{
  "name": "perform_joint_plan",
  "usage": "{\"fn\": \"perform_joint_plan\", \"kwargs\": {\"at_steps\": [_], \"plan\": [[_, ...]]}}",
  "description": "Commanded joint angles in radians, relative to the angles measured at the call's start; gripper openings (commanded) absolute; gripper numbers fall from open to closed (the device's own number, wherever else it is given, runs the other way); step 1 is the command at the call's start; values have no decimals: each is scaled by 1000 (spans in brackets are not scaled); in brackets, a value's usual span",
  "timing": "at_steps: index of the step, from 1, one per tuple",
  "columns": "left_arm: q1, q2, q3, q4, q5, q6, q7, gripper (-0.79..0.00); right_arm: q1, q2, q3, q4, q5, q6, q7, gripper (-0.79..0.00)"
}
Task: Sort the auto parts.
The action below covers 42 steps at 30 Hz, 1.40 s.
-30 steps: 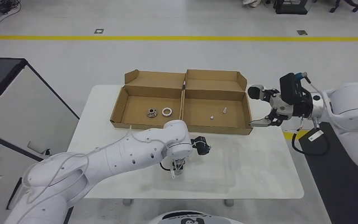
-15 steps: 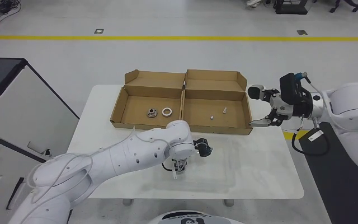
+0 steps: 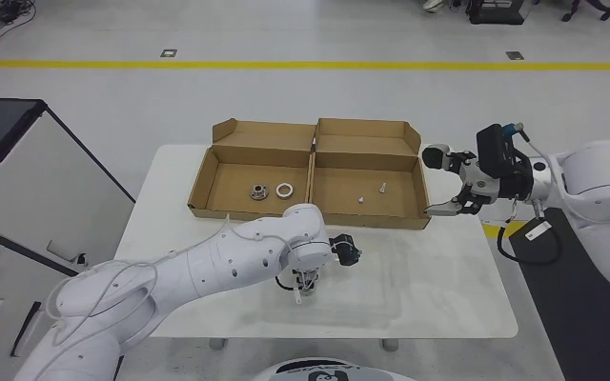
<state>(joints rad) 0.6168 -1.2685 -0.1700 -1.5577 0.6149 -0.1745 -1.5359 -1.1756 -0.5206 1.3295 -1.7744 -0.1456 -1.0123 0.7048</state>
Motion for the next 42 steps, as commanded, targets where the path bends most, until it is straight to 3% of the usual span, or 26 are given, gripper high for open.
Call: {"fn": "perform_joint_plan", "kwargs": {"at_steps": [1,6,9,16,20,25,36,42], "plan": [[5,3,0,2,2,-1,0,-539,0,0,0,0,0,0,0,0],[11,6,0,-1,1,-2,0,-582,0,0,0,0,0,0,0,0],[13,5,0,1,3,-6,0,-785,0,0,0,0,0,0,0,0],[5,5,0,5,-2,5,0,-785,0,0,0,0,0,0,0,0],[-29,18,0,-42,-21,51,0,-785,0,0,0,0,0,0,0,0],[-103,55,0,-151,-60,127,0,-785,0,0,0,0,0,0,0,0],[-288,170,0,-416,-132,303,0,-785,0,0,0,0,0,0,0,0],[-333,223,-29,-522,-150,358,0,-785,0,0,0,0,0,0,0,0]]}}
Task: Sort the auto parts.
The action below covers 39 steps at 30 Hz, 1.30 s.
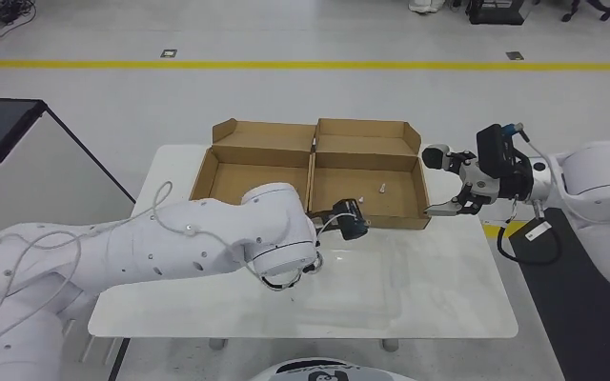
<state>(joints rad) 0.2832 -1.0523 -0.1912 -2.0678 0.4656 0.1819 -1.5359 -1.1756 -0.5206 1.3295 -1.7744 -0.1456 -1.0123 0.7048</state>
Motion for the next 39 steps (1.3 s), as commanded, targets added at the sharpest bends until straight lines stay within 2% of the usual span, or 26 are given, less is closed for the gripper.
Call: {"fn": "perform_joint_plan", "kwargs": {"at_steps": [1,9,19,23,28,39], "plan": [[1,14,-17,-24,6,-5,0,-785,0,0,0,0,0,0,0,0],[99,87,-130,-50,5,-65,112,-785,0,0,0,0,0,0,0,0],[285,202,-366,4,-55,-262,326,-785,0,0,0,0,0,0,0,0],[365,238,-454,58,-133,-386,390,-785,0,0,0,0,0,0,0,0],[460,267,-542,128,-249,-564,503,-785,0,0,0,0,0,0,0,0],[636,305,-695,215,-409,-953,764,-785,0,0,0,0,0,0,0,0]]}}
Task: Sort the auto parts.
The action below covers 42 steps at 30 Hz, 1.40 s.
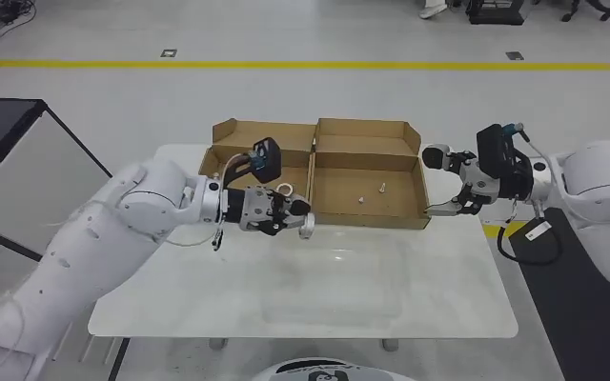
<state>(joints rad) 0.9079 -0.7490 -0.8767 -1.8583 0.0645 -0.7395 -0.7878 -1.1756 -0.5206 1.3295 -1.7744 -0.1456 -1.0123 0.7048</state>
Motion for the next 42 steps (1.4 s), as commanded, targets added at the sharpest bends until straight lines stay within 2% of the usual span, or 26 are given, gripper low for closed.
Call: {"fn": "perform_joint_plan", "kwargs": {"at_steps": [1,9,24,27,31,37,42], "plan": [[20,4,-19,12,-12,-55,23,-785,0,0,0,0,0,0,0,0],[65,11,-84,32,-69,-243,109,-785,0,0,0,0,0,0,0,0],[73,11,-91,25,-46,-243,113,-785,0,0,0,0,0,0,0,0],[113,10,-97,28,-128,-273,188,-785,0,0,0,0,0,0,0,0],[149,10,-96,-8,-297,-273,216,-785,0,0,0,0,0,0,0,0],[168,-7,-153,-73,-547,-273,146,-785,0,0,0,0,0,0,0,0],[201,-50,-254,-104,-765,-273,12,-785,0,0,0,0,0,0,0,0]]}}
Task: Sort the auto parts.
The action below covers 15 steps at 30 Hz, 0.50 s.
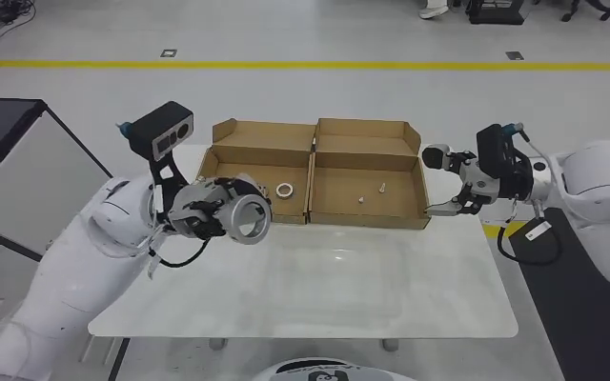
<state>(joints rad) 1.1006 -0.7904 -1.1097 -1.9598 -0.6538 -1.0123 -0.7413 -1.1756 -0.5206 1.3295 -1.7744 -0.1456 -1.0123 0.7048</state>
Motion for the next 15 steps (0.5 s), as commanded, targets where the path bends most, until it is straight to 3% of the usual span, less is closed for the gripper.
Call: {"fn": "perform_joint_plan", "kwargs": {"at_steps": [1,9,15], "plan": [[19,-19,-46,-7,-93,0,-66,-785,0,0,0,0,0,0,0,0],[96,-95,-141,-62,-185,0,-67,-785,0,0,0,0,0,0,0,0],[130,-123,-165,-57,-136,0,-67,-785,0,0,0,0,0,0,0,0]]}}
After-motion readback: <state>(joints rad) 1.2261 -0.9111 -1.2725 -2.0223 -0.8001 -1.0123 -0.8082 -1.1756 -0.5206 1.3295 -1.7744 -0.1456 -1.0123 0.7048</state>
